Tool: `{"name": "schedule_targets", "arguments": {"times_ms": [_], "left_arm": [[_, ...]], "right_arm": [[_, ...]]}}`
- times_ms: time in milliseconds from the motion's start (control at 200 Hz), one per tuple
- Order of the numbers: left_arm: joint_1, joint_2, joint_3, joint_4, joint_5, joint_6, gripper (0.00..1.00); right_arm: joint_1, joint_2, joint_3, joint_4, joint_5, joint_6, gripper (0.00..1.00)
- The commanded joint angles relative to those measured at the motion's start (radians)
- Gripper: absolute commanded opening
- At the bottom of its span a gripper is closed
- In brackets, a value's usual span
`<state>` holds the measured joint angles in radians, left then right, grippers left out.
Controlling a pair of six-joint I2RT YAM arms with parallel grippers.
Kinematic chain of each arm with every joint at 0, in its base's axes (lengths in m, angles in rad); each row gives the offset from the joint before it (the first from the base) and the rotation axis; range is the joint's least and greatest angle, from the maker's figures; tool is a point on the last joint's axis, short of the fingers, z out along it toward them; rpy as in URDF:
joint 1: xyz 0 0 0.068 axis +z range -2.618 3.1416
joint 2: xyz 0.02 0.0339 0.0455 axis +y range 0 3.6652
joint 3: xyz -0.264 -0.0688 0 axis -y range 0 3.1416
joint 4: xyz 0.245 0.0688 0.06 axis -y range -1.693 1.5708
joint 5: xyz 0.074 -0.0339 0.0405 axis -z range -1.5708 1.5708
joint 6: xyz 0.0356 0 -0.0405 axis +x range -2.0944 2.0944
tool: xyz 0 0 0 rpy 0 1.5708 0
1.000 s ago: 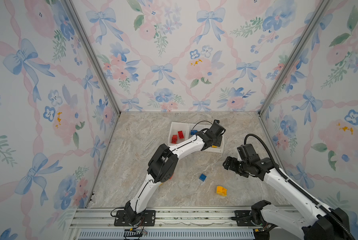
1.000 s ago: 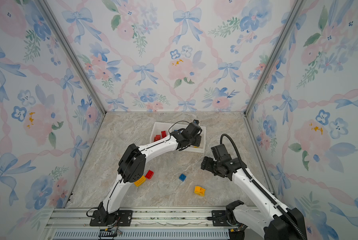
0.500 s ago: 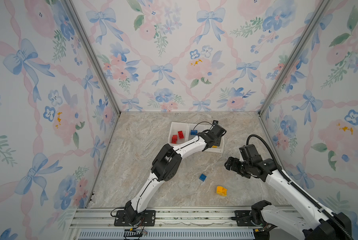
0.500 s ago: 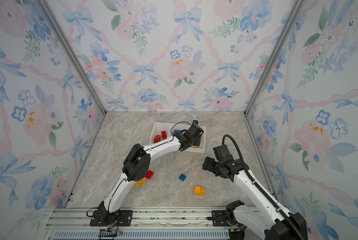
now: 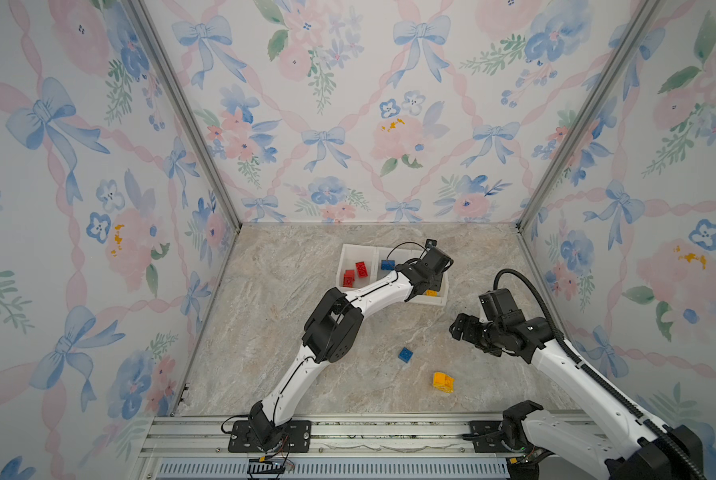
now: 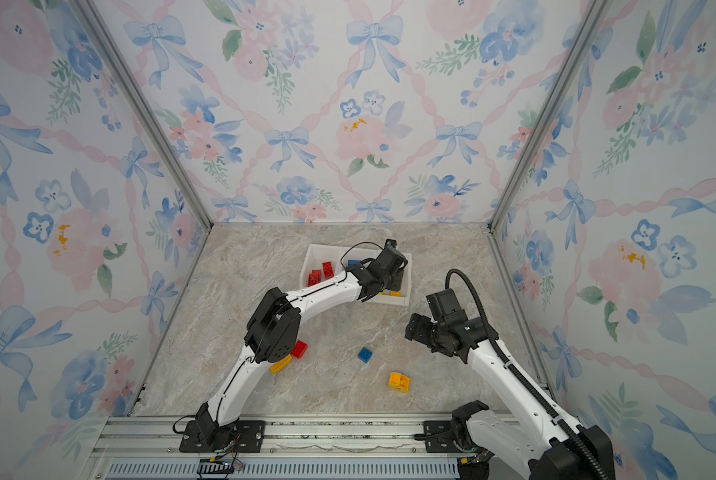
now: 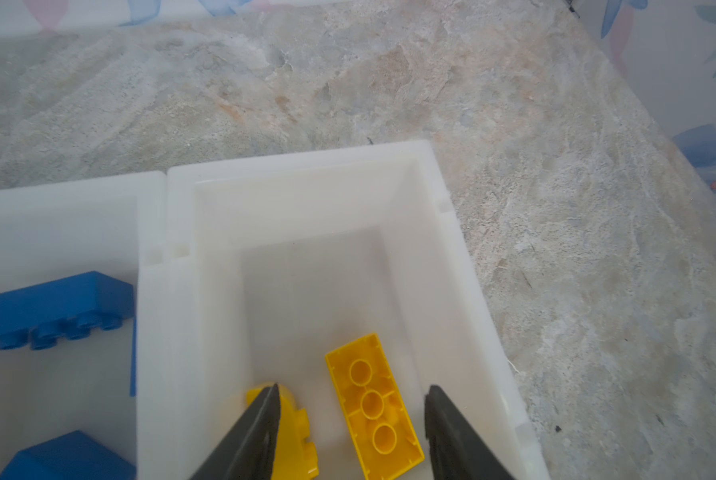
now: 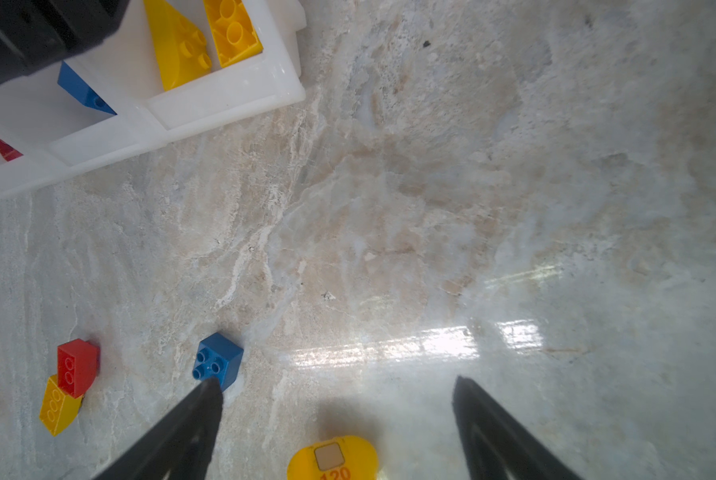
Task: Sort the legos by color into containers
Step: 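Lower the yellow curved brick into the yellow compartment and release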
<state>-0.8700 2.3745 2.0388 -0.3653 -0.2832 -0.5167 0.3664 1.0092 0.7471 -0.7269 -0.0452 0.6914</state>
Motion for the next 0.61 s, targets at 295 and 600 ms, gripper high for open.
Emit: {"name": "schedule_targets", "arguments": {"times_ms": [295, 600], "left_arm": [[0.000, -0.141, -0.122, -0.006, 0.115, -0.008, 0.60], [0.001, -0.269, -0.299, 0.035, 0.161, -0.010, 0.61]], "right_arm": [[-0.008, -0.018, 0.006, -0.034, -0.008, -0.022, 0.90], [0.061, -0.037, 0.005, -0.076, -0.003, -0.101, 0.91]]}}
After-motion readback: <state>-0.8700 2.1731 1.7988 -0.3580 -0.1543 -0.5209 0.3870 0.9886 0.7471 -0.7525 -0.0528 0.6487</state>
